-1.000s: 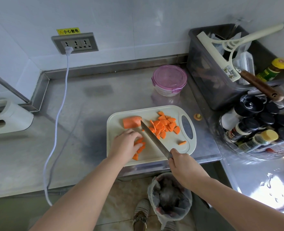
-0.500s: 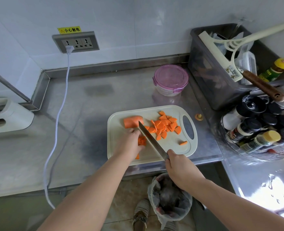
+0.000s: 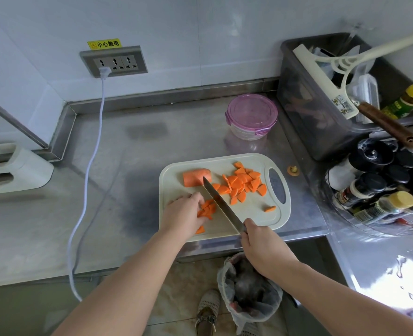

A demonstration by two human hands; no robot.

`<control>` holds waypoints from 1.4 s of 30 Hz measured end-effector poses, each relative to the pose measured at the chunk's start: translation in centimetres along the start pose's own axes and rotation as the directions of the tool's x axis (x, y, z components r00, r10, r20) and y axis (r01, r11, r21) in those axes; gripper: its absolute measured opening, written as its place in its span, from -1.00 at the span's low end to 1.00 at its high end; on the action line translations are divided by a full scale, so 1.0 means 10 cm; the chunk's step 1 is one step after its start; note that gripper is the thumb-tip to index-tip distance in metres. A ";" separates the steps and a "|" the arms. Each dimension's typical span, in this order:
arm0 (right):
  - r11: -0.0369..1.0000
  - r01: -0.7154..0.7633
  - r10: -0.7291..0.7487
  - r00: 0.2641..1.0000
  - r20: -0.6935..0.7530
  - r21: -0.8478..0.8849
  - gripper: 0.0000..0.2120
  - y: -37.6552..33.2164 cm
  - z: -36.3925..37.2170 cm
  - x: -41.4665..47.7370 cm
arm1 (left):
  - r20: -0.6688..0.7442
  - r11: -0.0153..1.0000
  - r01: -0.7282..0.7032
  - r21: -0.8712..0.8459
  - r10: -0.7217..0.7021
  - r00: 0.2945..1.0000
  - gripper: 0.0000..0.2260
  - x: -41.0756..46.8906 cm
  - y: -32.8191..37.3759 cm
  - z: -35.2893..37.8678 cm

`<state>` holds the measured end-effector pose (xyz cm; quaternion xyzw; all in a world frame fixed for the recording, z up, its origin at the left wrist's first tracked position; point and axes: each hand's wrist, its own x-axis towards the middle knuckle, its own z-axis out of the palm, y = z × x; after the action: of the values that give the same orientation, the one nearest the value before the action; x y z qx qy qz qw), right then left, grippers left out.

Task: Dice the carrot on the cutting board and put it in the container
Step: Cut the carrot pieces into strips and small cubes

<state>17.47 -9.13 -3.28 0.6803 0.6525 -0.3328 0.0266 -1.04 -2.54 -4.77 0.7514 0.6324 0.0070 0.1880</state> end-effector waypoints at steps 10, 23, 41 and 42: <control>1.000 -0.019 0.019 1.000 0.002 -0.005 -0.88 0.02 -0.02 0.02 | -0.071 1.000 -0.008 -0.020 0.006 0.997 -0.59 0.07 0.09 0.08; 1.000 -0.019 0.019 1.000 -0.024 -0.025 -0.90 0.03 -0.04 0.03 | -0.074 0.982 0.065 -0.177 -0.079 0.994 -0.71 0.03 0.14 0.13; 0.998 -0.004 0.004 1.000 0.006 -0.066 -0.86 -0.01 0.05 0.01 | -0.104 0.956 0.060 -0.286 -0.093 0.990 -0.78 0.00 0.17 0.14; 0.997 0.005 -0.004 1.000 0.012 -0.083 -0.85 -0.01 0.05 0.01 | -0.093 0.957 0.061 -0.285 -0.091 0.991 -0.76 0.00 0.16 0.14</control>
<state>17.14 -9.28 -3.63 0.6753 0.6669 -0.3096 0.0578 0.85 -3.12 -5.61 0.6906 0.6626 0.1292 0.2595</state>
